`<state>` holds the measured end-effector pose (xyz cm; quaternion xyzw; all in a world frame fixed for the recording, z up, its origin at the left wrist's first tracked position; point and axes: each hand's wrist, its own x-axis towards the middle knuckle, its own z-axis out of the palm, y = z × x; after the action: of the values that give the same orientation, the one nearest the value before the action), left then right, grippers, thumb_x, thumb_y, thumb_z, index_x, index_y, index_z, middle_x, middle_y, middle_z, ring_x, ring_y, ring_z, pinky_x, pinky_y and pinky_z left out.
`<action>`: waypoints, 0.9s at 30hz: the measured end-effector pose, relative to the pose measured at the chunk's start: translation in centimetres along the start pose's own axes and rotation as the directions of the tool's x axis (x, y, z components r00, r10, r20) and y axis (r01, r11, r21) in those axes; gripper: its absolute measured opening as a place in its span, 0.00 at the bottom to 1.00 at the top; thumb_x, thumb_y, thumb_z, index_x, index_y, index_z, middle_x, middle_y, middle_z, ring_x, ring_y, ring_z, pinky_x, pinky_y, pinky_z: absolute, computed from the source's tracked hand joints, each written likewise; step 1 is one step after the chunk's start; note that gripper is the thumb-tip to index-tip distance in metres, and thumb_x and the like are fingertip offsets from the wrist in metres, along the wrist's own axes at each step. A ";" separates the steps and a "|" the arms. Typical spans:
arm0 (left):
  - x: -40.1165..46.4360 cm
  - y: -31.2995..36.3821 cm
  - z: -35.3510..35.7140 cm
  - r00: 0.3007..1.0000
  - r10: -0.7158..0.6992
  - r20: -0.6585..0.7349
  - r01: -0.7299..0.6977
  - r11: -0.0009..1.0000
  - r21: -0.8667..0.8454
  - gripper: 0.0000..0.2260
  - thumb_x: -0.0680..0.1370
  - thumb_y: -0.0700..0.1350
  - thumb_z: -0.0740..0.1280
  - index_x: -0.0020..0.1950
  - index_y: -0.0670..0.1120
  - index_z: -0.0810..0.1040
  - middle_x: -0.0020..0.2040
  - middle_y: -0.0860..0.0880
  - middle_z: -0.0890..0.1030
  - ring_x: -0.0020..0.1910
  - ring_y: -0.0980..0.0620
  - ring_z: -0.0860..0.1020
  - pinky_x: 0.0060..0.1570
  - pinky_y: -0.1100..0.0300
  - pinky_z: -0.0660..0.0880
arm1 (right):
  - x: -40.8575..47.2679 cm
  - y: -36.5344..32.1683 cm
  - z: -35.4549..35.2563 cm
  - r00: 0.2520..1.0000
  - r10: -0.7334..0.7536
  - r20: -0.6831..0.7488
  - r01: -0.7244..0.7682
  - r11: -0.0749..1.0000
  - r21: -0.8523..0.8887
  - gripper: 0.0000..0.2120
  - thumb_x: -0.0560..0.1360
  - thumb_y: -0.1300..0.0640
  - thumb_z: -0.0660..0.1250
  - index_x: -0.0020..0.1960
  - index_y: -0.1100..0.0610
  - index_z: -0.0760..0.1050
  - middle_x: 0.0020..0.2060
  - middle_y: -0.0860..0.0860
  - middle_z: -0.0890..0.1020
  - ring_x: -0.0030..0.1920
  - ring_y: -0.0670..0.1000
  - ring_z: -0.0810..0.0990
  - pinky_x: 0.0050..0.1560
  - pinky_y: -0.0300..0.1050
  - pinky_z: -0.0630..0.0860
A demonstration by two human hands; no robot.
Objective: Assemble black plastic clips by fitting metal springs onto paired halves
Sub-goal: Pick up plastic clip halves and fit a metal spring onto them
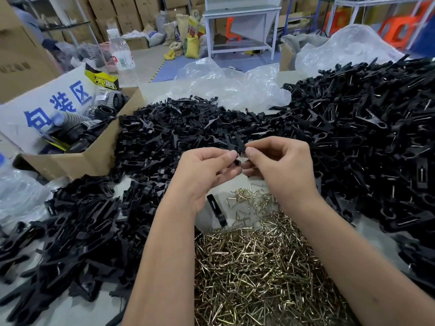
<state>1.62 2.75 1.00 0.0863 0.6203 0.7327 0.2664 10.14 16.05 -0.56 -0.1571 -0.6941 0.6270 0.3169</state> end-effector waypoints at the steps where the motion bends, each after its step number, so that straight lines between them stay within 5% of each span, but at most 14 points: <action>1: -0.1 0.1 0.0 1.000 -0.004 -0.002 0.004 1.000 -0.015 0.01 0.75 0.34 0.75 0.44 0.37 0.85 0.36 0.43 0.84 0.35 0.50 0.85 0.35 0.67 0.80 | 0.0 0.0 0.0 0.999 0.051 -0.017 -0.050 0.996 0.077 0.03 0.78 0.66 0.73 0.47 0.60 0.85 0.35 0.57 0.87 0.35 0.55 0.88 0.35 0.44 0.83; 5: -0.3 0.1 0.2 1.000 -0.006 0.003 0.006 0.999 -0.039 0.06 0.71 0.31 0.76 0.45 0.37 0.83 0.37 0.42 0.85 0.36 0.48 0.86 0.35 0.66 0.81 | 0.1 0.1 0.0 0.996 0.081 -0.026 -0.078 0.991 0.111 0.04 0.77 0.63 0.74 0.45 0.56 0.86 0.37 0.56 0.87 0.36 0.56 0.88 0.37 0.53 0.86; 10: -0.3 0.2 0.2 1.000 0.014 0.021 -0.013 0.998 -0.058 0.11 0.63 0.37 0.78 0.43 0.38 0.83 0.37 0.42 0.85 0.37 0.46 0.87 0.36 0.66 0.81 | 0.0 0.1 0.1 1.000 0.018 0.020 -0.020 0.997 0.075 0.05 0.75 0.63 0.77 0.43 0.53 0.87 0.36 0.53 0.87 0.38 0.51 0.87 0.36 0.43 0.82; 27: -0.5 0.5 -0.1 0.997 -0.003 0.083 0.014 0.991 -0.131 0.07 0.65 0.38 0.77 0.41 0.39 0.83 0.38 0.42 0.86 0.36 0.50 0.86 0.34 0.67 0.80 | -0.1 -0.1 -0.1 0.999 0.016 0.039 -0.022 0.986 0.166 0.04 0.75 0.62 0.77 0.44 0.54 0.87 0.38 0.55 0.88 0.35 0.49 0.86 0.34 0.41 0.81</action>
<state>1.89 2.37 1.56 0.0962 0.5596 0.7665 0.3003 10.30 15.98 -0.50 -0.1249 -0.6438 0.6884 0.3100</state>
